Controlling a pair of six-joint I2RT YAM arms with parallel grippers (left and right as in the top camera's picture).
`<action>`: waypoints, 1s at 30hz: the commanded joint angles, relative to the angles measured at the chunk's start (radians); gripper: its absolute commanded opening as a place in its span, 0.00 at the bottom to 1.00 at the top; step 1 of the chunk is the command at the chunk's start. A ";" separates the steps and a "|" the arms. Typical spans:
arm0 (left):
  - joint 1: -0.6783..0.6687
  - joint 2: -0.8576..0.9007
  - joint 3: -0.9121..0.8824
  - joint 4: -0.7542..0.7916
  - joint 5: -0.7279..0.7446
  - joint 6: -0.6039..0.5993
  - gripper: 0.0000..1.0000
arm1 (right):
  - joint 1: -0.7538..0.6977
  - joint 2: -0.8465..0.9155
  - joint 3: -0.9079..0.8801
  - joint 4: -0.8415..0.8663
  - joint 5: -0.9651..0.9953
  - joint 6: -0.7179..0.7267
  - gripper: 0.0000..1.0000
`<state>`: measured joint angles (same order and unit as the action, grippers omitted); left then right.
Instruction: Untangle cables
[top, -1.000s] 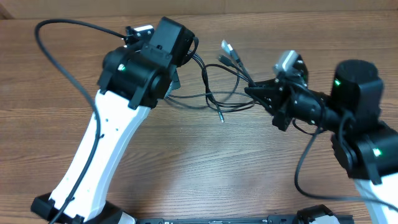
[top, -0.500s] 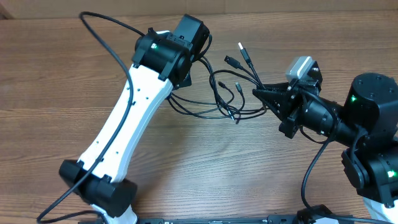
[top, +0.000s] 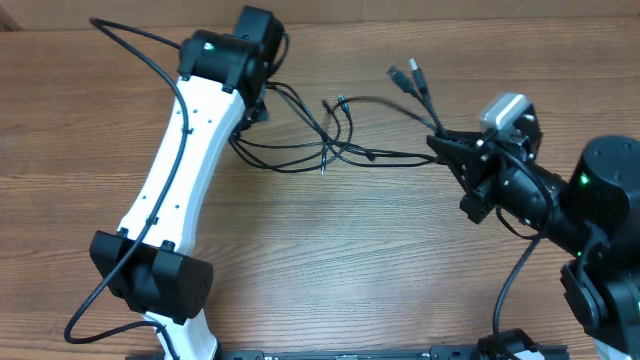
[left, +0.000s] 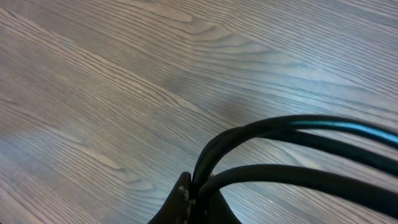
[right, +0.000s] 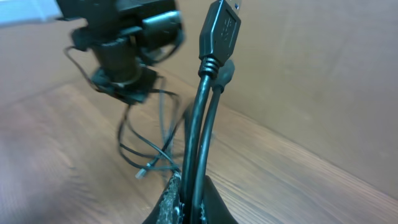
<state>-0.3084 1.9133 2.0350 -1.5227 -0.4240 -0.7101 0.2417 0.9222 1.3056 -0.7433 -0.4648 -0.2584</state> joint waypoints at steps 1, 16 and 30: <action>0.034 0.002 -0.005 0.001 -0.031 0.034 0.04 | -0.008 -0.032 0.039 -0.008 0.156 0.007 0.04; 0.046 0.002 -0.004 -0.003 -0.021 0.060 0.04 | -0.008 -0.037 0.039 -0.030 0.667 0.092 0.72; -0.045 -0.003 0.045 -0.017 0.133 0.210 0.04 | -0.005 -0.004 0.039 -0.035 0.406 0.146 0.88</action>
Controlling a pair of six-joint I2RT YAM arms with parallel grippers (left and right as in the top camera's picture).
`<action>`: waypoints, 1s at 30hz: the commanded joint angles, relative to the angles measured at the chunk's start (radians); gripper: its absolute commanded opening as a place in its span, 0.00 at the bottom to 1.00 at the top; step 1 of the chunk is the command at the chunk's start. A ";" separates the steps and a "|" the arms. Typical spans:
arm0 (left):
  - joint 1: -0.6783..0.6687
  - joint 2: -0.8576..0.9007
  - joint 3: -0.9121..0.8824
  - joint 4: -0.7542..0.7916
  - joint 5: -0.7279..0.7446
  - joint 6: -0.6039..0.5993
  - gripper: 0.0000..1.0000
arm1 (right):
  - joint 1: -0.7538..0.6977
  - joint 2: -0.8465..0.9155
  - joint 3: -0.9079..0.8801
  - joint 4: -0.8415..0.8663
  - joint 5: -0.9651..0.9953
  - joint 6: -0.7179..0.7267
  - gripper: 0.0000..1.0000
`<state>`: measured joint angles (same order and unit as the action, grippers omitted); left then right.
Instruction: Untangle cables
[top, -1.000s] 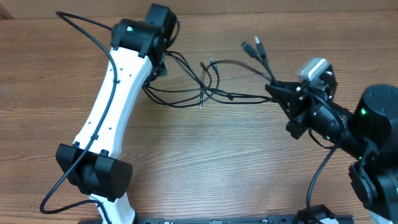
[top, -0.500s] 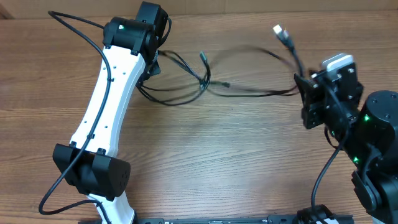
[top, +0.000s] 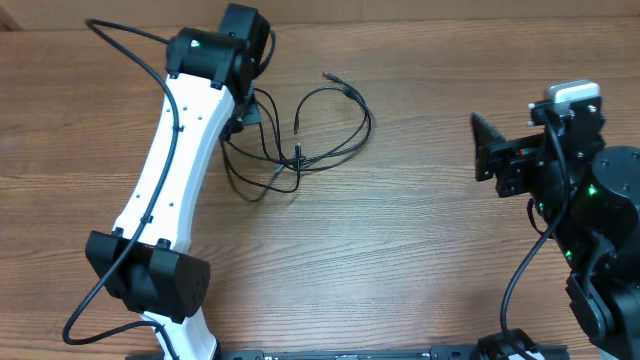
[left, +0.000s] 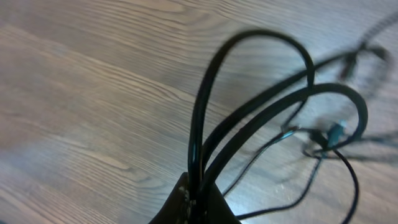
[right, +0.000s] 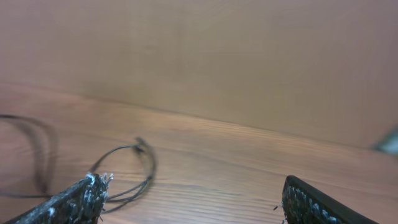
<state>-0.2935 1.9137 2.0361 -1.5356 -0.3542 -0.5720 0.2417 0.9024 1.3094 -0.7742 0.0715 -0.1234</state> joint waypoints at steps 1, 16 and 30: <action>-0.083 -0.008 0.063 -0.005 0.063 0.078 0.04 | -0.006 0.025 0.035 -0.012 -0.147 0.011 0.88; -0.233 -0.063 0.632 -0.154 0.199 0.172 0.04 | -0.005 0.188 0.035 -0.072 -0.640 0.011 0.88; -0.244 -0.057 0.629 -0.153 0.322 0.060 0.04 | -0.005 0.284 0.034 -0.073 -0.941 -0.302 0.88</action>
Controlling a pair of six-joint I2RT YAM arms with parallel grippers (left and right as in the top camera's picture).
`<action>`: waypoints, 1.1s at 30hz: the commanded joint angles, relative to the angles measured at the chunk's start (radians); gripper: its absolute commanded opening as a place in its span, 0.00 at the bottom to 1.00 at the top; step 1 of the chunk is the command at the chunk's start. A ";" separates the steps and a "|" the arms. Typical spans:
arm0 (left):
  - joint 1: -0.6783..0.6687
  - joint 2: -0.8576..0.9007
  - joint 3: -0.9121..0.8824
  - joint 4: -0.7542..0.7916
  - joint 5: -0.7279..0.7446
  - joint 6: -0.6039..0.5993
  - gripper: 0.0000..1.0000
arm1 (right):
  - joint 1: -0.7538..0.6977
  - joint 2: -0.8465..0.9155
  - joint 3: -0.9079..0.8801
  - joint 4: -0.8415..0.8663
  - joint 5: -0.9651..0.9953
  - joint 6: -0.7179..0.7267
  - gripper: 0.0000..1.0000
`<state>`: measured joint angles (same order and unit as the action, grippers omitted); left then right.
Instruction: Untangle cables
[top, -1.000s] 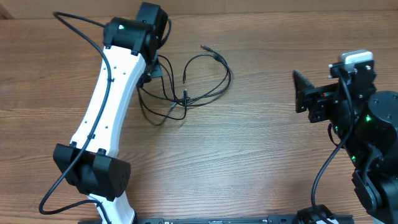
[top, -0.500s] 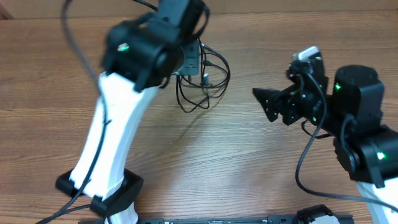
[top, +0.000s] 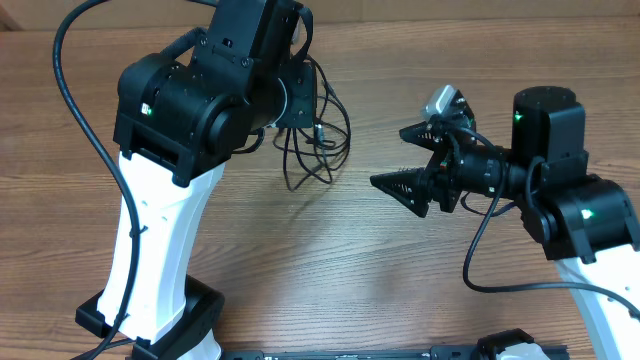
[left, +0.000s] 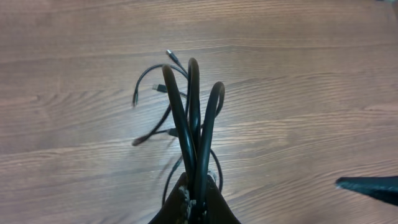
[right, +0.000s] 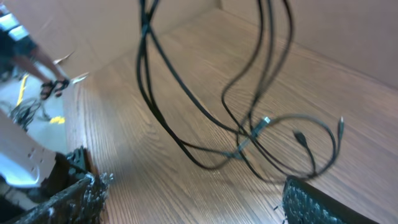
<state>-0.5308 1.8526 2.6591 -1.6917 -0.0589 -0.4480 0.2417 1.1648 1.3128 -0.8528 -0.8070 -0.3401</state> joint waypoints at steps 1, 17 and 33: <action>-0.006 0.006 0.006 0.002 0.026 -0.077 0.04 | -0.003 0.030 0.031 0.006 -0.062 -0.085 0.88; -0.019 0.071 0.006 0.016 0.055 -0.144 0.04 | 0.151 0.132 0.031 0.101 -0.058 -0.137 0.85; -0.019 0.071 0.006 0.002 0.201 -0.181 0.04 | 0.158 0.201 0.031 0.151 -0.059 -0.212 0.66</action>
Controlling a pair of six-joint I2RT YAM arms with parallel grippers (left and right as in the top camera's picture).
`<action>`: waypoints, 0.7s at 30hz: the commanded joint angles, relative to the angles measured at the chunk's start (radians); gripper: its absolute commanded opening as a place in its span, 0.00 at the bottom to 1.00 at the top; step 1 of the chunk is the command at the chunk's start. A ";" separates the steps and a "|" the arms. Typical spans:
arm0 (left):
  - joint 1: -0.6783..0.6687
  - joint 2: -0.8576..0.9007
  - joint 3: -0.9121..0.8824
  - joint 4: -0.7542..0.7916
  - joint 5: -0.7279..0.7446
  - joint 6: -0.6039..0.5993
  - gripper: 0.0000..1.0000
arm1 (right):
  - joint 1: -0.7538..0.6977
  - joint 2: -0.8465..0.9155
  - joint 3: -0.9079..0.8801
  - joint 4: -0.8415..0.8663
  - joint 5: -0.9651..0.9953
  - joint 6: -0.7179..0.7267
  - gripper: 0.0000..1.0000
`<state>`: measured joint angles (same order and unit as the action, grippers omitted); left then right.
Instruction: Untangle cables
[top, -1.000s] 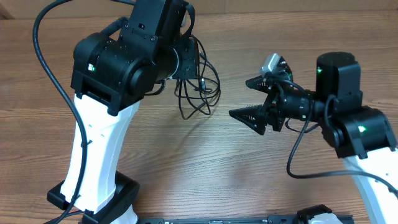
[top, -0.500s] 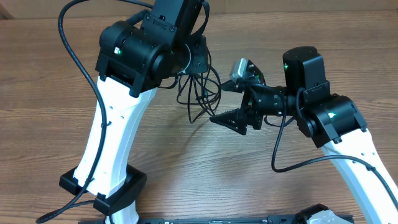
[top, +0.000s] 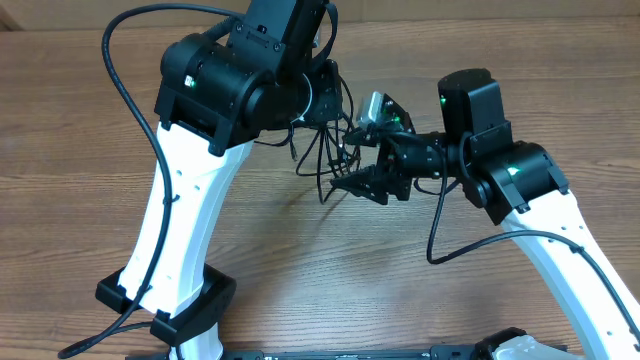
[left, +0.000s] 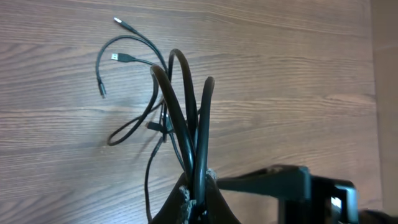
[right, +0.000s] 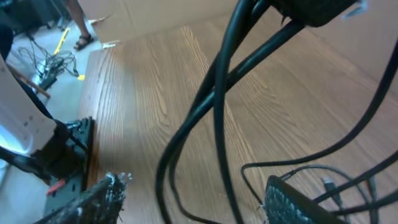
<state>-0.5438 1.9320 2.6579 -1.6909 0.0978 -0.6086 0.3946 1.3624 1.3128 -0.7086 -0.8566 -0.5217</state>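
A tangle of black cables (top: 325, 165) hangs from my left gripper (left: 196, 186), which is shut on several strands of the cables (left: 186, 118) and held high above the wooden table. Loose ends with small plugs (left: 115, 57) trail down to the table. My right gripper (top: 358, 160) is open and level with the hanging cables (right: 211, 106), which pass between its two spread fingers (right: 292, 202). The overhead view shows its fingertips right beside the dangling loops, under the left wrist.
The wooden table (top: 330, 290) spreads out below both arms. A brown wall (top: 560, 12) closes off the far side. The left arm's white links (top: 190, 230) rise from its base at the front left, the right arm's (top: 570, 250) from the front right.
My right gripper moved left from a gap away to the hanging cables, which now pass between its open fingers. My left gripper shifted slightly right, still shut on the bundle.
Both grippers first held the cables low, pulled taut across the table. Then my right gripper was open and empty at the far right, with the tangle by my left gripper. After that my left gripper held the bundle high, and the open right gripper now brackets it.
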 joint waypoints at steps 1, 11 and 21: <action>-0.006 -0.009 0.008 0.002 0.055 -0.020 0.04 | 0.005 0.007 0.031 0.010 -0.009 -0.031 0.54; -0.006 -0.010 0.008 0.002 0.086 -0.015 0.04 | 0.005 0.009 0.031 0.013 -0.009 -0.038 0.04; -0.005 -0.011 0.008 0.002 0.074 0.089 0.99 | 0.002 0.009 0.031 0.019 0.091 -0.037 0.04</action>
<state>-0.5438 1.9320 2.6579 -1.6905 0.1650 -0.5858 0.3943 1.3663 1.3128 -0.6975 -0.8238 -0.5537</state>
